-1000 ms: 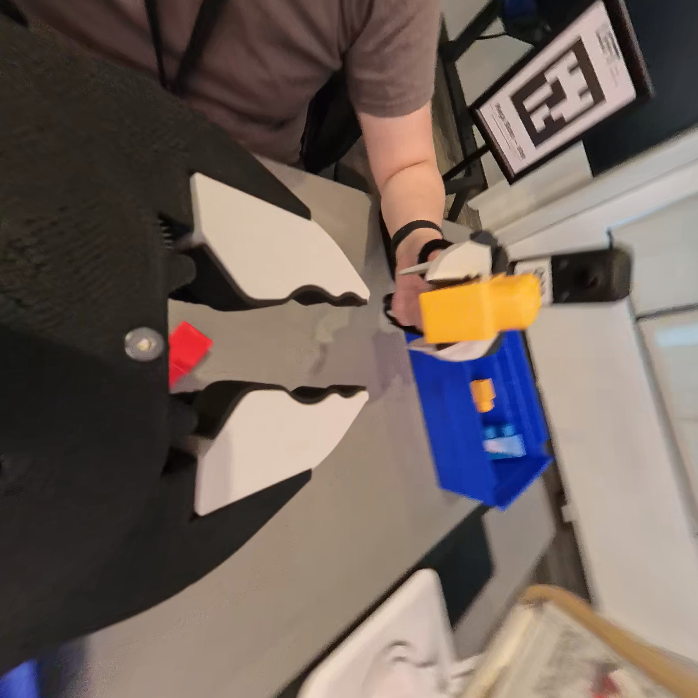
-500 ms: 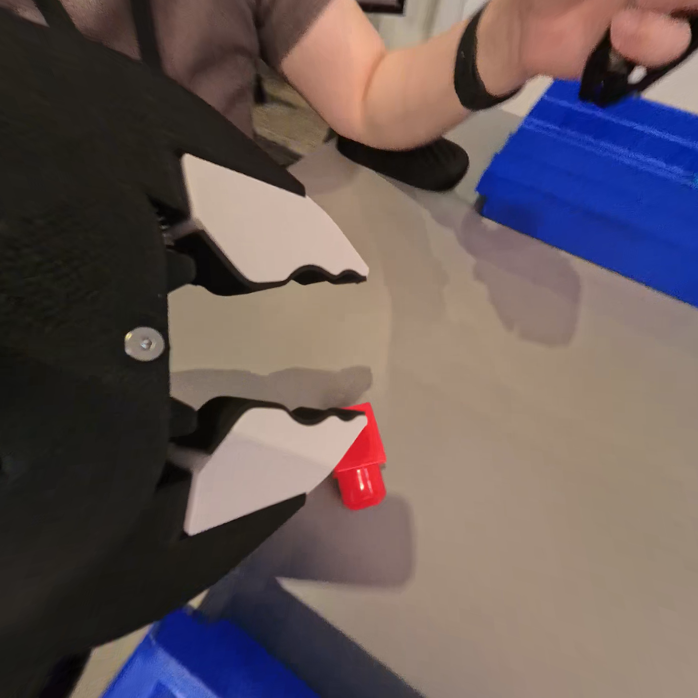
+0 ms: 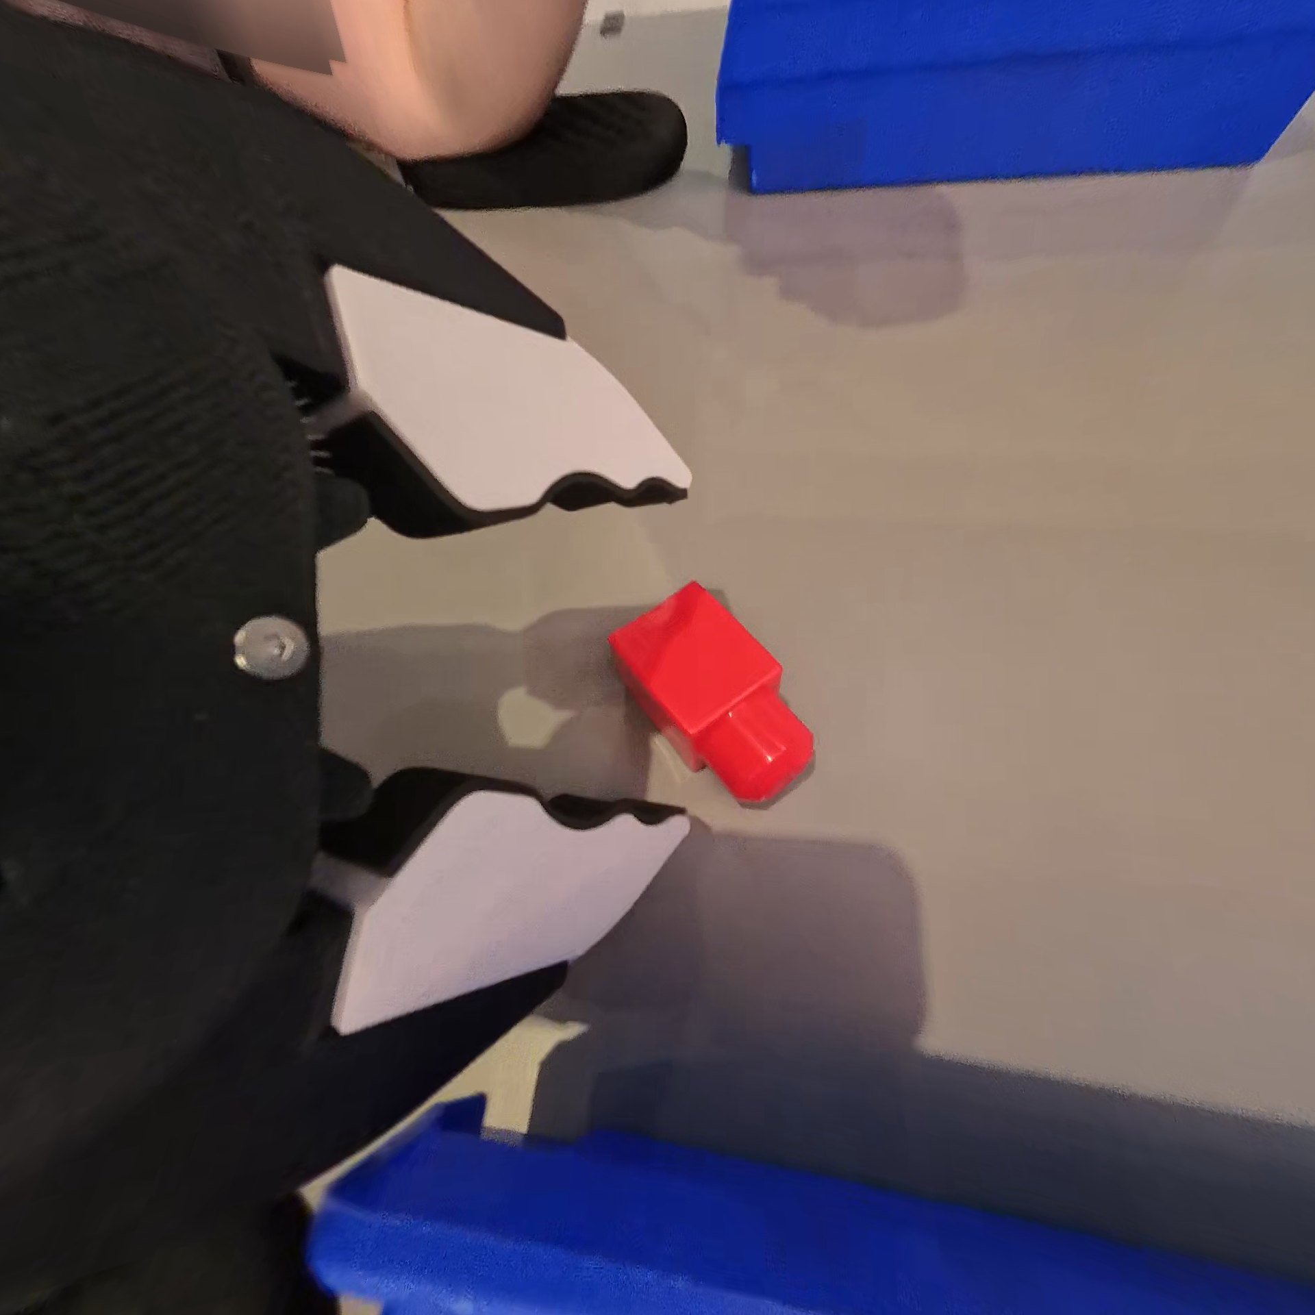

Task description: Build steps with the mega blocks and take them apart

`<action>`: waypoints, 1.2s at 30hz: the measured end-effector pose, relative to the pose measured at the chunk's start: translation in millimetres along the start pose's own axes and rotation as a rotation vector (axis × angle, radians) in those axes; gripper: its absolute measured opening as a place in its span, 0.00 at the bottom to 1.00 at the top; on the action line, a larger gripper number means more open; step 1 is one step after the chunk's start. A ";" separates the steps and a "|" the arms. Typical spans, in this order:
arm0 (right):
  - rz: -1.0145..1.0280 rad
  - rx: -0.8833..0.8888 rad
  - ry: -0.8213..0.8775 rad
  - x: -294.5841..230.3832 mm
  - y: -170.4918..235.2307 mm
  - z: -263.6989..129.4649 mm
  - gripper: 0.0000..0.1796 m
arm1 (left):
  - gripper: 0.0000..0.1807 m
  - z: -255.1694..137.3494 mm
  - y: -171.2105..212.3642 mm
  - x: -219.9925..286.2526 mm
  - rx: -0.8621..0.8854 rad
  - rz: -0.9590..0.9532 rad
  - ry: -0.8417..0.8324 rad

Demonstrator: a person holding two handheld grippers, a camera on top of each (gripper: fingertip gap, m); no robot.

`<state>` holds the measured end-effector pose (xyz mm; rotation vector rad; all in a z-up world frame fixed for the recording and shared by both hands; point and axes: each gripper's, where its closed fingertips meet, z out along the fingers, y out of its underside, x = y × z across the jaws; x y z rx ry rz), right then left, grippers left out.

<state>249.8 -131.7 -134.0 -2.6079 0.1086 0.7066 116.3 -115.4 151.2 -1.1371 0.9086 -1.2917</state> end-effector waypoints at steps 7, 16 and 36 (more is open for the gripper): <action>-0.091 -0.109 0.031 -13.0 2.5 22.4 0.45 | 0.22 -7.3 -12.0 1.9 0.028 -0.007 0.018; -0.228 -0.287 0.306 -2.4 3.2 32.0 0.36 | 0.22 -6.6 -9.2 -2.9 0.013 -0.008 0.013; -0.245 -0.519 0.441 12.6 6.5 16.7 0.21 | 0.22 -8.1 -9.6 -5.9 -0.006 0.017 0.003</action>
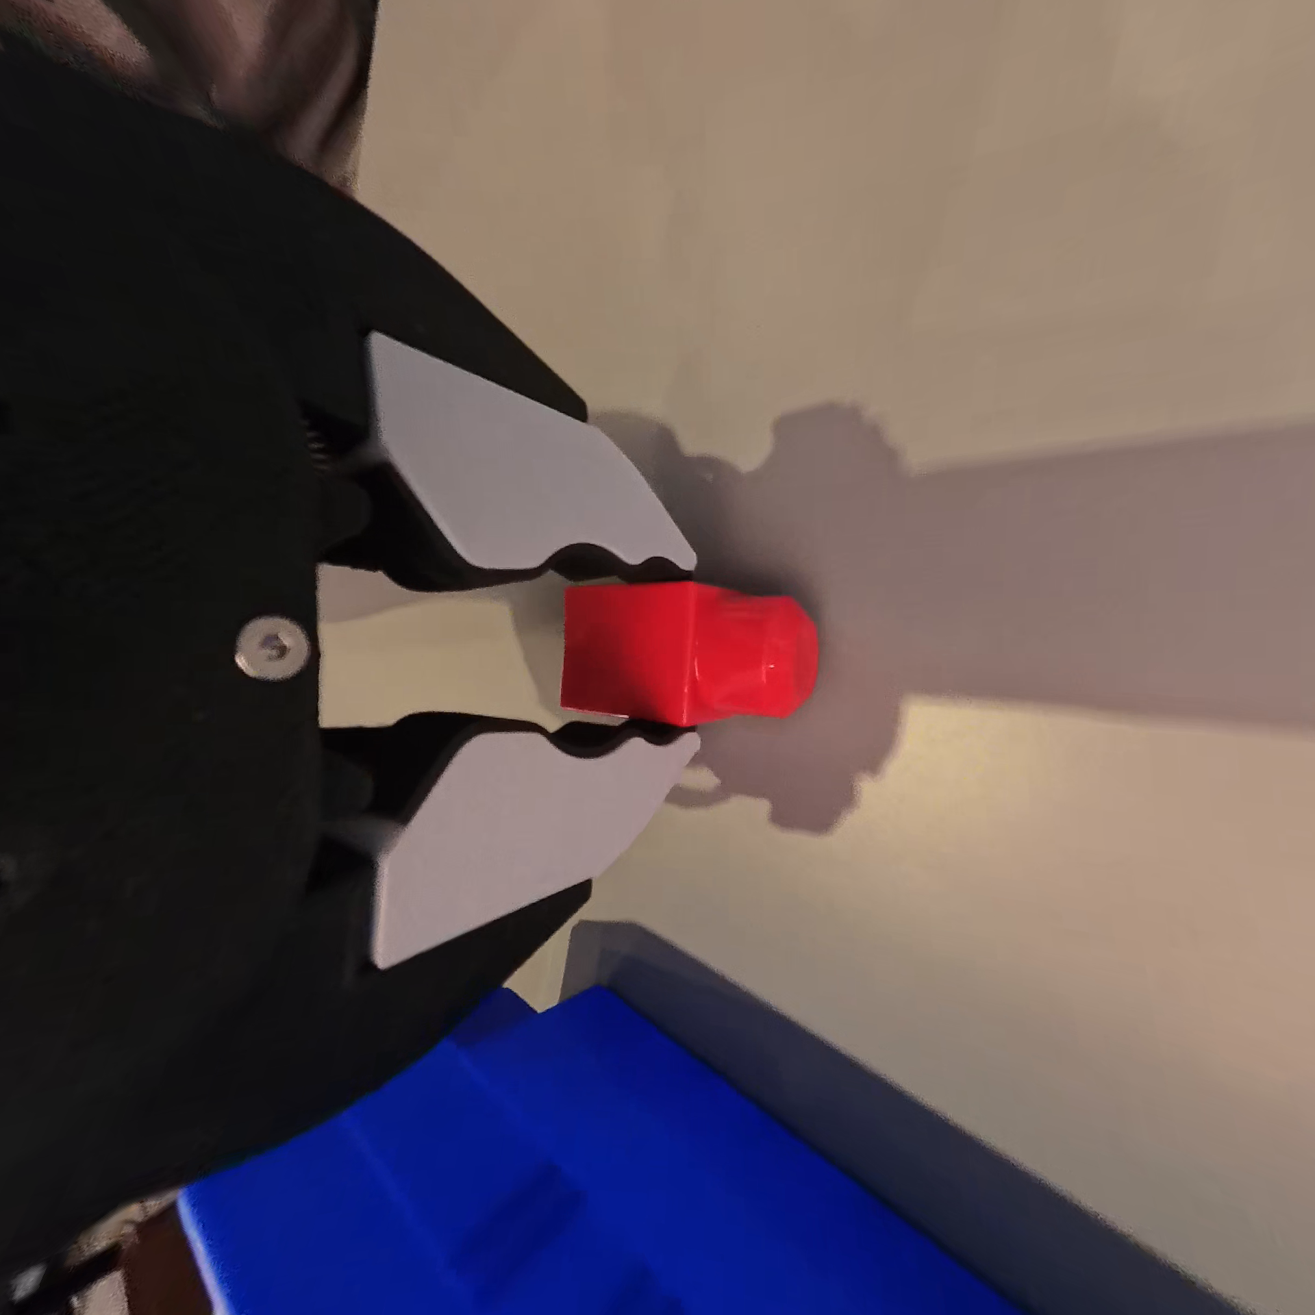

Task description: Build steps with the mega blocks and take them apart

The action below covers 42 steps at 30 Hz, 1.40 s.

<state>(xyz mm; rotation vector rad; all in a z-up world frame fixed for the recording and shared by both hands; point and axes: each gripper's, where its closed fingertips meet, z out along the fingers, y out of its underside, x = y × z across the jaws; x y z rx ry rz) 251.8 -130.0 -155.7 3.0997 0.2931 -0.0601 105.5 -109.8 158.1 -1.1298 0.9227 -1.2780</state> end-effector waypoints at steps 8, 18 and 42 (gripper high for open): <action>-0.190 0.776 -0.478 -35.2 -66.2 -130.4 0.21 | 0.22 -26.8 -21.7 -30.7 0.107 -0.021 -0.105; -0.657 1.438 -0.833 -88.1 -55.8 -274.8 0.21 | 0.22 -1.7 34.6 -48.4 -0.038 -0.108 -0.052; -0.628 1.038 -1.041 -103.7 -96.1 -235.5 0.21 | 0.22 37.4 133.8 -31.0 -0.236 -0.480 0.249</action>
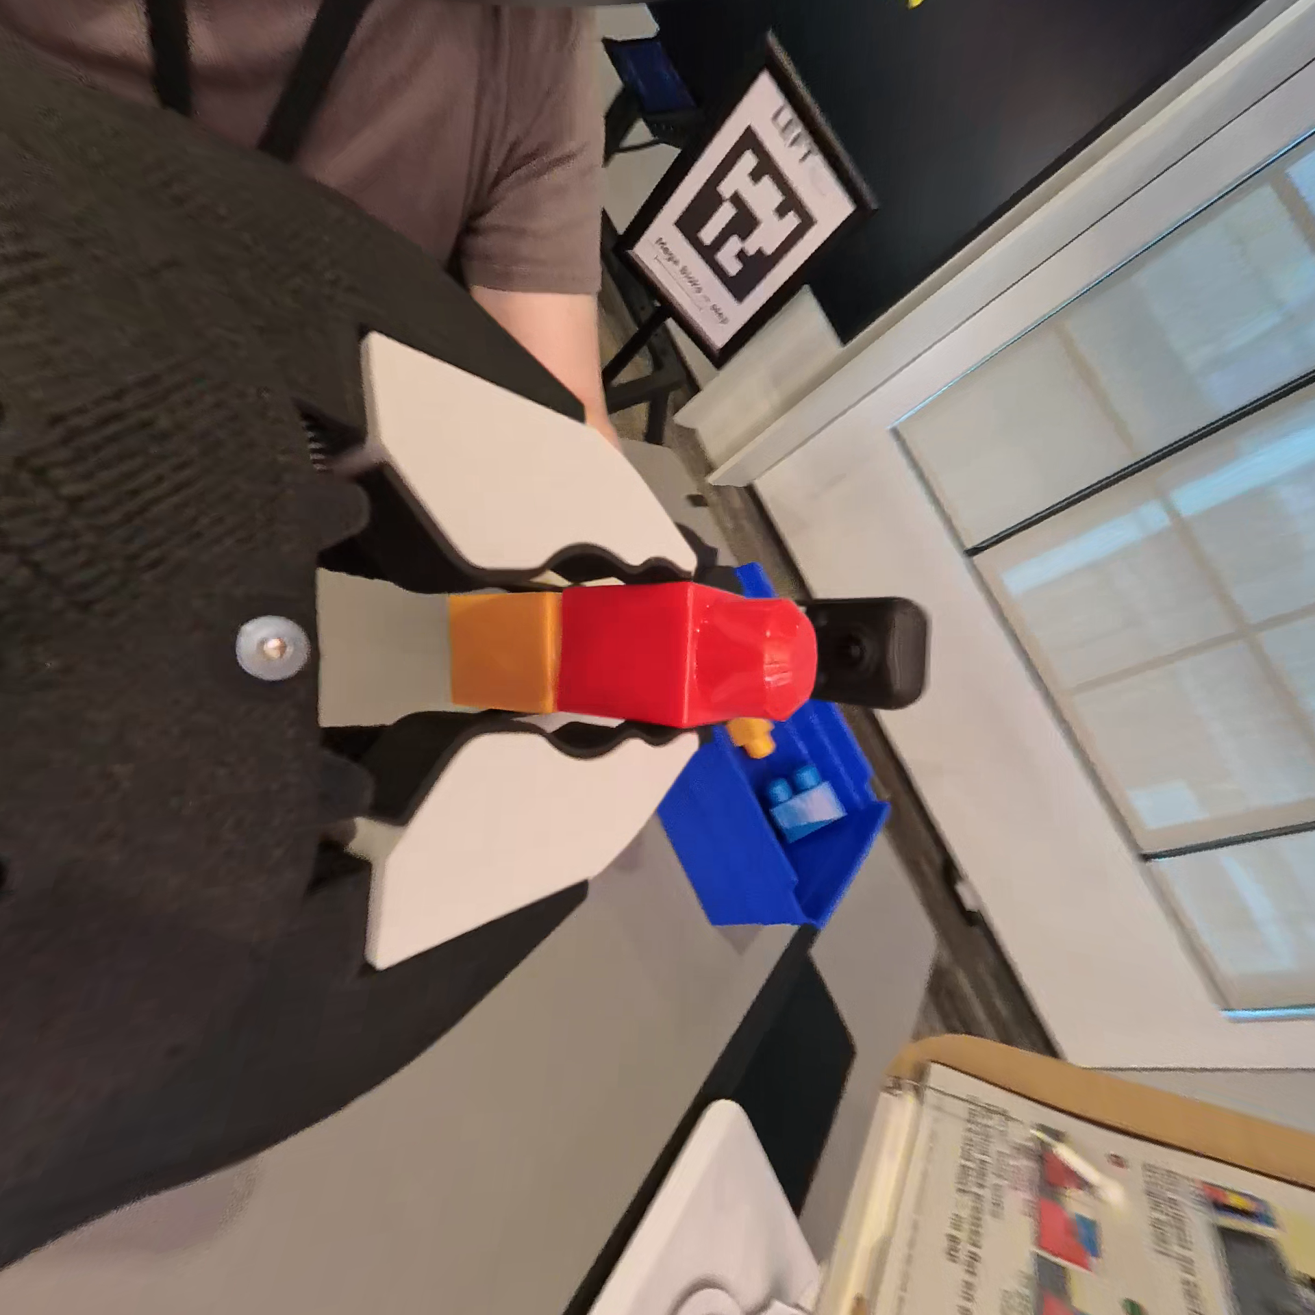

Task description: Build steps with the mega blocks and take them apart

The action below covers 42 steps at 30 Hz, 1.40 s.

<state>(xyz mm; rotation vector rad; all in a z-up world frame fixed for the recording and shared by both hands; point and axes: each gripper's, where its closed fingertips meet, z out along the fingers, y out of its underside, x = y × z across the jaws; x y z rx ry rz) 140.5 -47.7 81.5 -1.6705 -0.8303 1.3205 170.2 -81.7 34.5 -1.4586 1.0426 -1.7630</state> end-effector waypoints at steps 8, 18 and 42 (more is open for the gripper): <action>0.025 -0.049 -0.008 7.6 8.9 1.9 0.21 | 0.22 -0.2 2.8 -2.1 0.021 -0.068 0.050; 0.008 -0.030 -0.039 -1.7 6.1 -0.2 0.21 | 0.22 0.4 1.1 3.3 -0.006 -0.027 0.024; -0.256 -0.335 0.070 -16.5 43.3 -26.7 0.28 | 0.22 8.4 35.8 3.0 -0.294 0.312 -0.089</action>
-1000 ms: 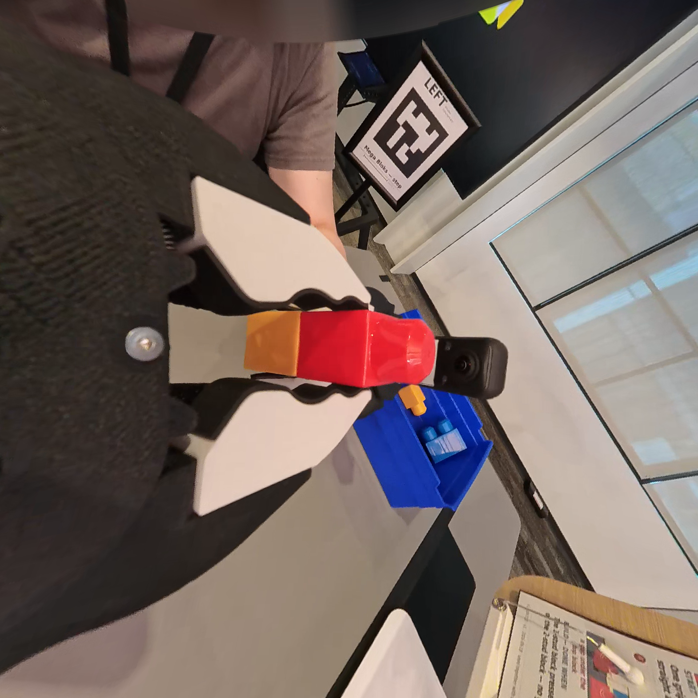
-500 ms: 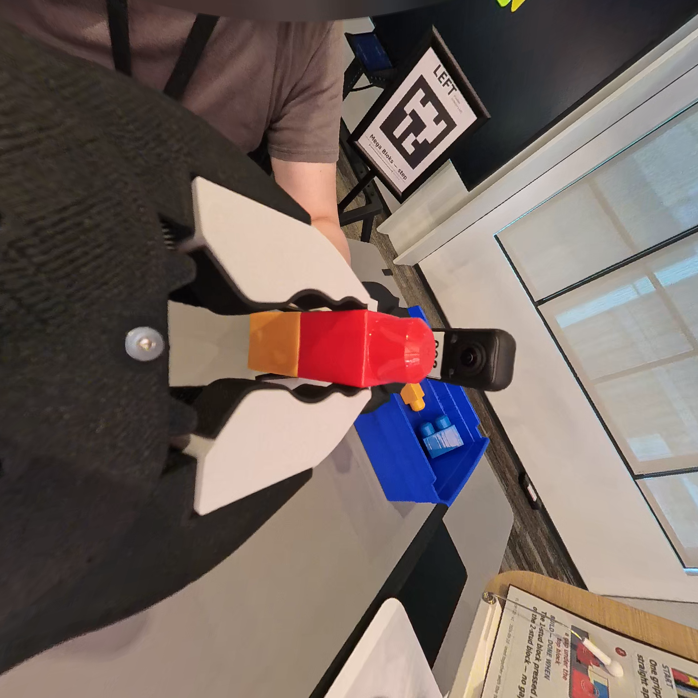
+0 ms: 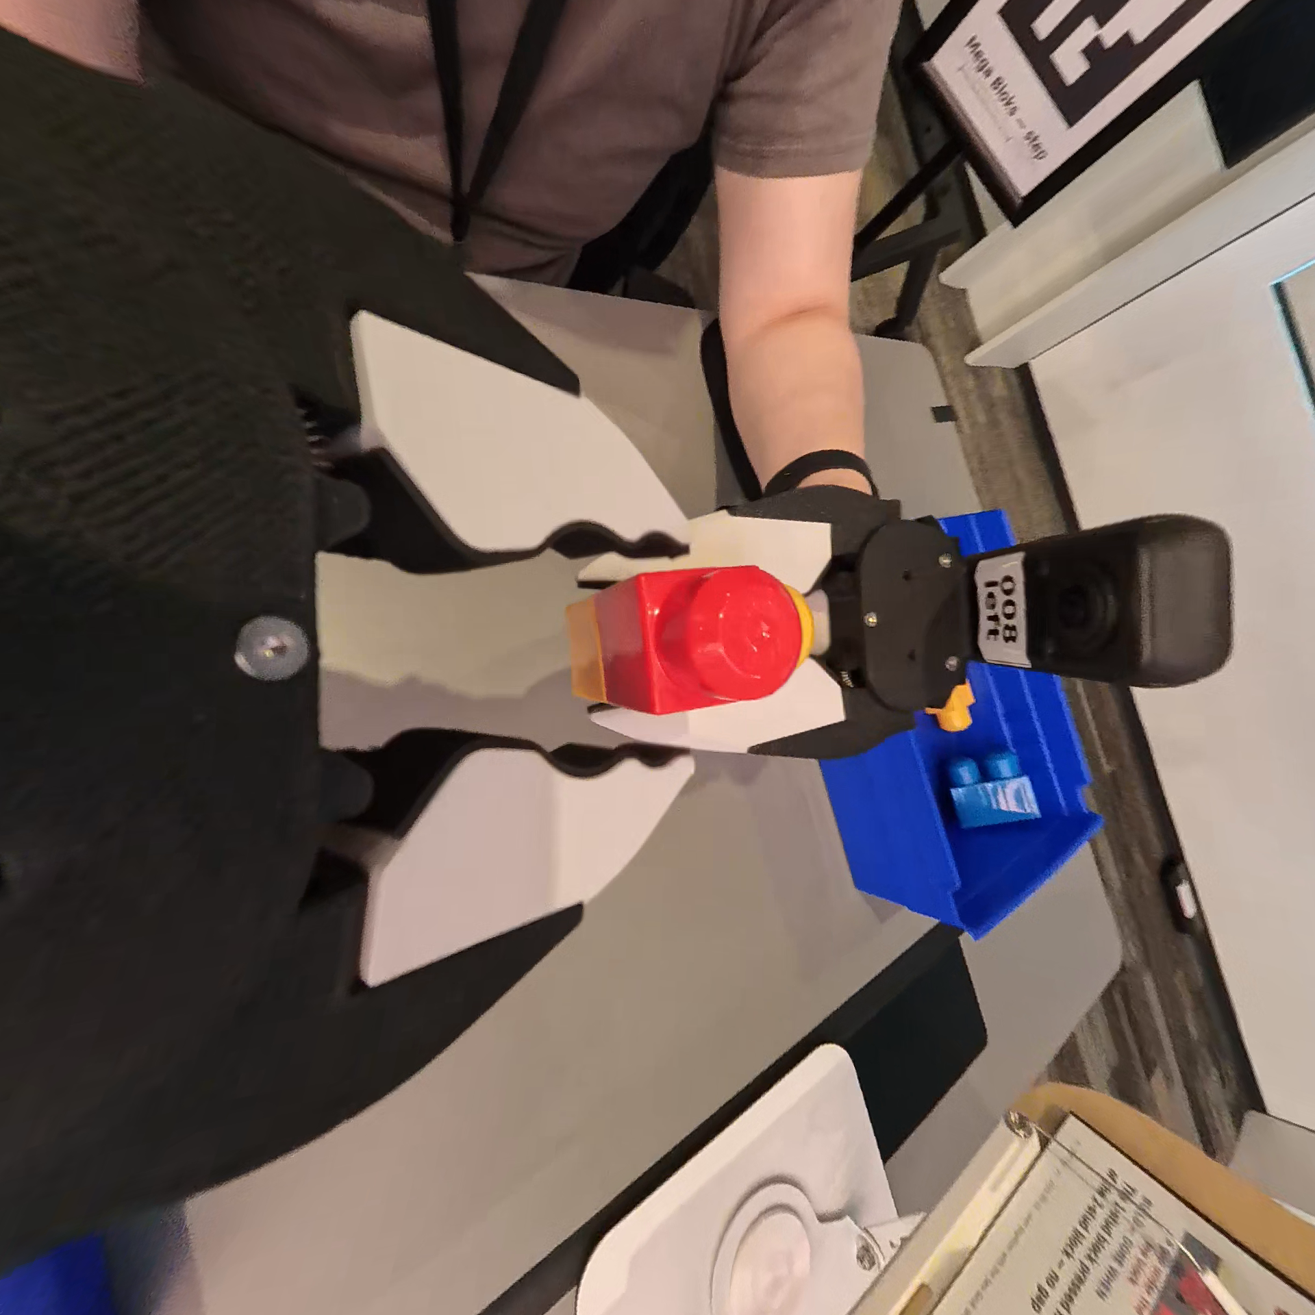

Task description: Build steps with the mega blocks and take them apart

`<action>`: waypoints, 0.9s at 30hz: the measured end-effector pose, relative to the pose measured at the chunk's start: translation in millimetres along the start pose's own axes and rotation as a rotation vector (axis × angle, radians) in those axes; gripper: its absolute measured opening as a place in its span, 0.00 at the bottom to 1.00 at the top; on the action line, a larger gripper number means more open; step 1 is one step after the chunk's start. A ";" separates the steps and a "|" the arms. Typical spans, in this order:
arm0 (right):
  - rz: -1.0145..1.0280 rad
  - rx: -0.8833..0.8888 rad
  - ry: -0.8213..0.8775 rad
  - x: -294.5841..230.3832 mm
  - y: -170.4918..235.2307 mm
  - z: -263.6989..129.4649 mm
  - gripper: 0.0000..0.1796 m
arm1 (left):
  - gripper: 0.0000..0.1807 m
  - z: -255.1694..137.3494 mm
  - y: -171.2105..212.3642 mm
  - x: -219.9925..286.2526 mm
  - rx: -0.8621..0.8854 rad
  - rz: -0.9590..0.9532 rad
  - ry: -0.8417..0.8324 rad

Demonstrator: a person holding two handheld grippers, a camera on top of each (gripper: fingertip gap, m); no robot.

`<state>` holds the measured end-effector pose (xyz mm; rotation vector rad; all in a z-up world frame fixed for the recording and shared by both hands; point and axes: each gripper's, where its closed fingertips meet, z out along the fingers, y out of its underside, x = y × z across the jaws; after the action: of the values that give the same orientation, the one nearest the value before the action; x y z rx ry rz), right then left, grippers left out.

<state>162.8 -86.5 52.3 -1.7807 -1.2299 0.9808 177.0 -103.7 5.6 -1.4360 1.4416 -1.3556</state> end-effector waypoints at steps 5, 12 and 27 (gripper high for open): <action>-0.073 -0.050 0.010 -4.4 2.8 -0.1 0.21 | 0.28 -0.6 -1.5 0.8 -0.001 0.037 -0.014; -0.119 -0.016 0.215 4.1 6.9 -62.3 0.21 | 0.45 -17.5 -17.3 -6.8 0.032 0.061 -0.114; 0.257 -0.052 0.658 86.7 146.3 -205.8 0.21 | 0.42 -13.8 -9.5 -0.4 -0.018 0.033 -0.068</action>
<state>423.4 -73.1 -4.6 -2.1005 -0.6261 0.4221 166.4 -99.0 17.7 -1.4500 1.4310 -1.2643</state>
